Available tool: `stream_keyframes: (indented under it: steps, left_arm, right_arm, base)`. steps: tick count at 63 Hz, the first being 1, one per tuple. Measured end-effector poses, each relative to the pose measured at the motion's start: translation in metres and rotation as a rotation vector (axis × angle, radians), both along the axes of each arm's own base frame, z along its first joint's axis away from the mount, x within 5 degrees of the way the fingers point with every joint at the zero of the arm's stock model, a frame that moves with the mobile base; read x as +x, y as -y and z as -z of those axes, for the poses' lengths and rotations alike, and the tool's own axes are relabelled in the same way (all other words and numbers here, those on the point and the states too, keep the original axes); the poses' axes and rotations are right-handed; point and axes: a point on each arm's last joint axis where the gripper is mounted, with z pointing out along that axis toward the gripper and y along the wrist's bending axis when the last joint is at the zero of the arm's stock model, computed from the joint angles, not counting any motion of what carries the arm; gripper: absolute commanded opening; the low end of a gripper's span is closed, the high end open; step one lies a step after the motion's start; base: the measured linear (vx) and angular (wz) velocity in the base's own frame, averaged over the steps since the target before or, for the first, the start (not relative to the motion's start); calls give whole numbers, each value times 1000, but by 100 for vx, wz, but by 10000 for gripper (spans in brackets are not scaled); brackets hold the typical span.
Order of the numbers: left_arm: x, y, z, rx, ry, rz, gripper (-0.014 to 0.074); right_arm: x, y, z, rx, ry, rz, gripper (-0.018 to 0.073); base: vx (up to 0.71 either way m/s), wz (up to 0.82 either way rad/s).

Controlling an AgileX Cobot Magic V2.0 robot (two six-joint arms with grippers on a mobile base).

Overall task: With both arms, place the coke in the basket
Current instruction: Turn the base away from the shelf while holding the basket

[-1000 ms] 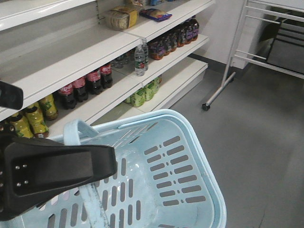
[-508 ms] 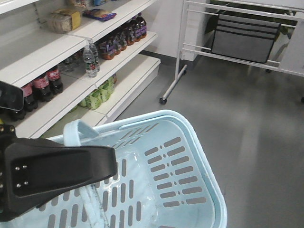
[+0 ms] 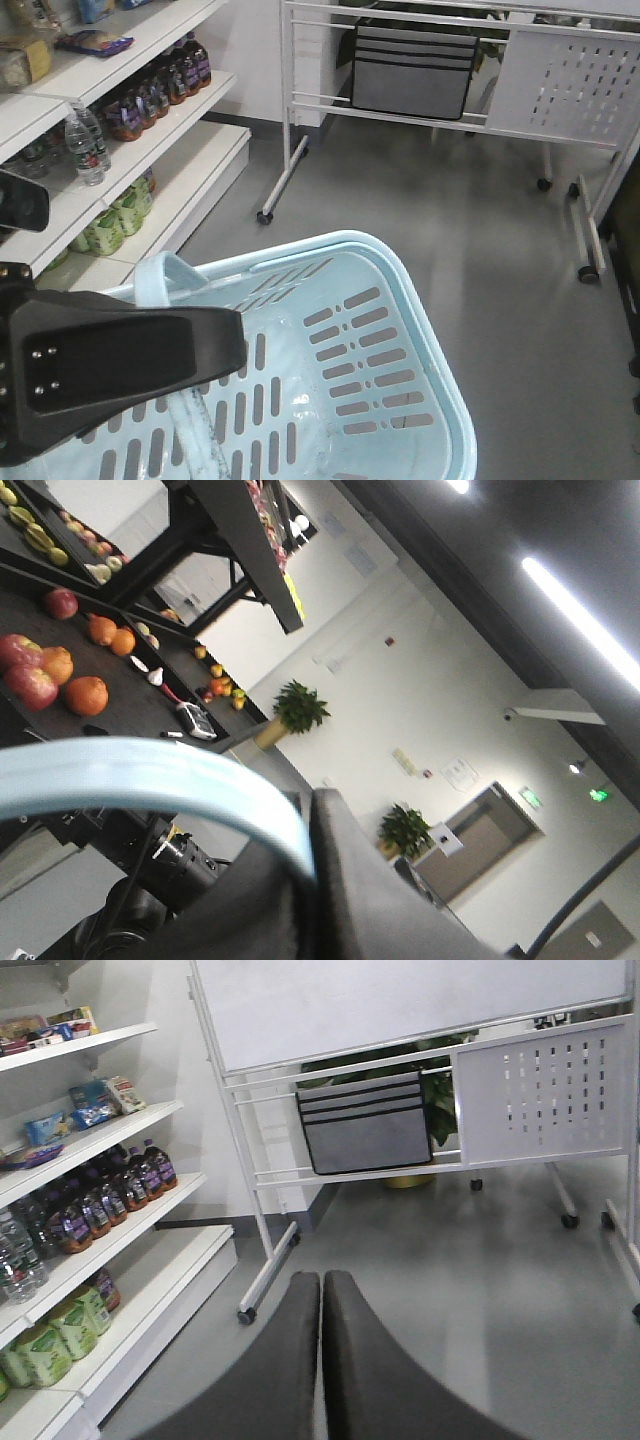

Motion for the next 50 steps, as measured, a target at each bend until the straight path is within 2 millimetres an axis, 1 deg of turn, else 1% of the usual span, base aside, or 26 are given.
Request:
stream_keyframes:
  steps: [28,50]
  left_arm:
    - [0,0,0,0,0,0,-6]
    - [0,0,0,0,0,0,-6]
  right_arm:
    - [0,0,0,0,0,0,-5]
    - [0,0,0,0,0,0,-5]
  base:
    - [13,-38]
    - [14,-22]
